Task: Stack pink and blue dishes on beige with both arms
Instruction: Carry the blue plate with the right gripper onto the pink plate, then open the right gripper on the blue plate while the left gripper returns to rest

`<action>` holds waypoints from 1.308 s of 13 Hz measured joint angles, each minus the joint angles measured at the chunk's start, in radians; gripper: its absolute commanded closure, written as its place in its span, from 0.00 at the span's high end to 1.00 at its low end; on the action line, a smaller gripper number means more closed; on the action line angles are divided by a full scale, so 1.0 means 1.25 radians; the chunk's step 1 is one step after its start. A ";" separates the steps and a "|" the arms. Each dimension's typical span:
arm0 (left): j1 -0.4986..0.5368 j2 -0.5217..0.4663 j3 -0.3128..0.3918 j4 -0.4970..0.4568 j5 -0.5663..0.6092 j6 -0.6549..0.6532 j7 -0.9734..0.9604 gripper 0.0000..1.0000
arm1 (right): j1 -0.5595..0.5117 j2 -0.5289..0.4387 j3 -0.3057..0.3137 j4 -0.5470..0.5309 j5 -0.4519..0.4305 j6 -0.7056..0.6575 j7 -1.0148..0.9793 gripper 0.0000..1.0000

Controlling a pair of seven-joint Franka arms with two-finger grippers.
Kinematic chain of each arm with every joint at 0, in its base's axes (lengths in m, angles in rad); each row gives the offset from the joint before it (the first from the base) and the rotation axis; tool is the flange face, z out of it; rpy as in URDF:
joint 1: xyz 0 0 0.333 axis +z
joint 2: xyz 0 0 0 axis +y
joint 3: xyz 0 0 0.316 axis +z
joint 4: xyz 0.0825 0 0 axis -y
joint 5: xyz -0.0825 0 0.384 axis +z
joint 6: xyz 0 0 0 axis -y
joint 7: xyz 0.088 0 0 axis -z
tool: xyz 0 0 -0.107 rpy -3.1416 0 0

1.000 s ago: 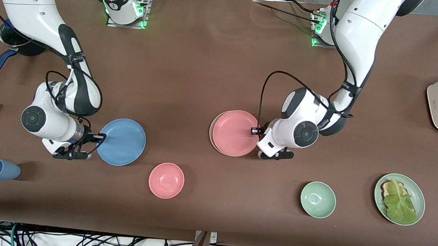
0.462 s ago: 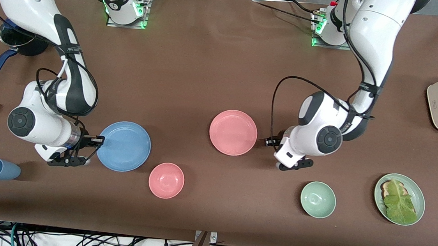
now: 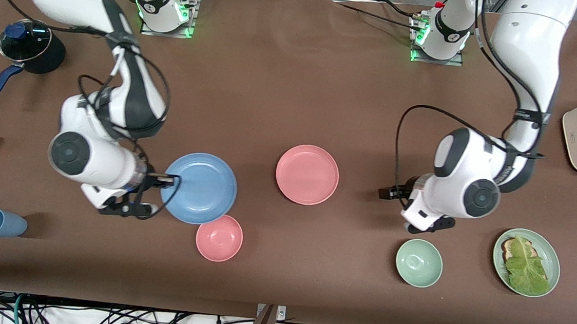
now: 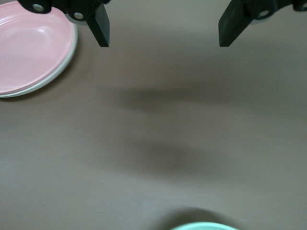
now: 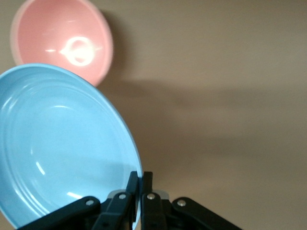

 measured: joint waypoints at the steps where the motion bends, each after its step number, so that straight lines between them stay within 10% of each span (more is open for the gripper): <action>1: 0.021 -0.009 0.001 0.000 0.017 -0.023 0.031 1.00 | 0.036 -0.002 0.002 0.001 0.002 0.000 0.062 0.00; 8: 0.136 -0.056 0.005 0.002 0.114 -0.120 0.179 1.00 | 0.270 0.007 0.003 -0.001 0.004 0.040 0.424 0.00; 17: 0.187 -0.344 0.001 -0.069 0.114 -0.165 0.221 1.00 | 0.315 0.117 0.001 -0.010 0.004 0.180 0.495 0.00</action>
